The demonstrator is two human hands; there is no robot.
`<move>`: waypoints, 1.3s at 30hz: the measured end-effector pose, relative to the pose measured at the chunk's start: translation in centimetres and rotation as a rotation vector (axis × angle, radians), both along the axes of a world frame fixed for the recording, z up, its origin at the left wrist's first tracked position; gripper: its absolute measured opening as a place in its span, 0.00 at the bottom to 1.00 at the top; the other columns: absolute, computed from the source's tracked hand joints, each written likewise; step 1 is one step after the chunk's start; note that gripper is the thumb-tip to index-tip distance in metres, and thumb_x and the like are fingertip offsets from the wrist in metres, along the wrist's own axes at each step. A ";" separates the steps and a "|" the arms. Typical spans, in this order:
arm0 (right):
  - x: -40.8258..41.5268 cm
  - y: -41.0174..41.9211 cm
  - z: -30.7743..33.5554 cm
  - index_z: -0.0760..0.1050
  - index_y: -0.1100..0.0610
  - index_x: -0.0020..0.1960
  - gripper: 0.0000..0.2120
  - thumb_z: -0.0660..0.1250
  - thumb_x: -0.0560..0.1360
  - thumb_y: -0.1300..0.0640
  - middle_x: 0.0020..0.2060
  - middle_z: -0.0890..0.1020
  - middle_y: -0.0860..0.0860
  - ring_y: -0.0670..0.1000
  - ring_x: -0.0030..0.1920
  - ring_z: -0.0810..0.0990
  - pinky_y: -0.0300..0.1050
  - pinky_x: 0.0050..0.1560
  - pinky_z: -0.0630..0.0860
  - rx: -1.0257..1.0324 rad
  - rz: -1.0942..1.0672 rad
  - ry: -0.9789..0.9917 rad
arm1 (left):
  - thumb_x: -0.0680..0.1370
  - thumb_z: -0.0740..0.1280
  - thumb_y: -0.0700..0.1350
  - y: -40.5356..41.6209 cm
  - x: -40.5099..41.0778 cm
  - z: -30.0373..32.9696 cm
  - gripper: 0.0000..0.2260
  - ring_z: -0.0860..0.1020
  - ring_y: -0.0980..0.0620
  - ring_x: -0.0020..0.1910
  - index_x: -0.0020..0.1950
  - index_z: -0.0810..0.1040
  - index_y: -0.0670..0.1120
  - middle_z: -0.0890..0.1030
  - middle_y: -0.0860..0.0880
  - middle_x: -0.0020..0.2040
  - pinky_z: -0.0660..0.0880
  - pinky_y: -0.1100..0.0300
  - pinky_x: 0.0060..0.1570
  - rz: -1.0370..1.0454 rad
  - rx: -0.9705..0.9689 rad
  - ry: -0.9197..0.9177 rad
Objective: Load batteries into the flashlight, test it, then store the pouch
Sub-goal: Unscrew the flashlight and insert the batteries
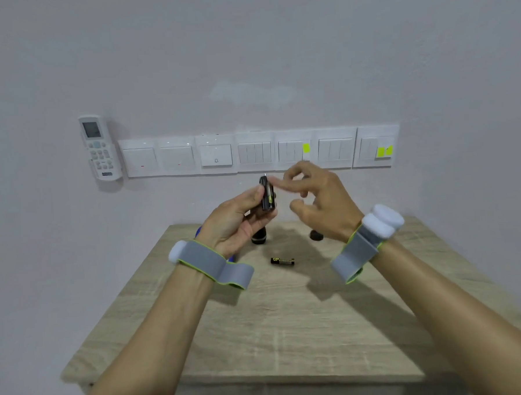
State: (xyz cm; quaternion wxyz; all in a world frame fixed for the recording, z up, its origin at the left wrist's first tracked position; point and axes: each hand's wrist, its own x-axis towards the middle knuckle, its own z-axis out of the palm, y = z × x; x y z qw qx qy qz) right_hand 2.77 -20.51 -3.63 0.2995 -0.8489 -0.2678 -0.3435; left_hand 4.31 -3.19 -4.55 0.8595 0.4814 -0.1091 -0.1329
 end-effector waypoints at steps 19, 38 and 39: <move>0.6 0.5 -5.1 0.83 0.54 0.53 0.10 0.67 0.74 0.56 0.44 0.85 0.52 0.52 0.43 0.81 0.47 0.50 0.77 -0.485 -0.069 0.441 | 0.78 0.67 0.38 -0.1 -1.4 1.3 0.06 0.82 0.50 0.38 0.53 0.76 0.38 0.82 0.43 0.44 0.80 0.63 0.35 0.121 0.174 -0.078; -3.4 0.5 2.6 0.84 0.52 0.43 0.07 0.75 0.69 0.62 0.35 0.85 0.45 0.42 0.34 0.83 0.40 0.43 0.82 0.431 -0.048 0.122 | 0.81 0.61 0.40 -0.5 -1.3 0.8 0.09 0.84 0.48 0.45 0.54 0.78 0.37 0.84 0.42 0.48 0.82 0.60 0.40 0.006 -0.033 0.008; -3.4 0.6 2.5 0.85 0.52 0.43 0.06 0.75 0.68 0.61 0.34 0.85 0.45 0.42 0.33 0.82 0.40 0.42 0.82 0.435 -0.050 0.118 | 0.81 0.61 0.40 -0.5 -1.2 0.8 0.09 0.84 0.46 0.47 0.54 0.78 0.37 0.83 0.42 0.48 0.82 0.58 0.41 0.001 -0.042 0.013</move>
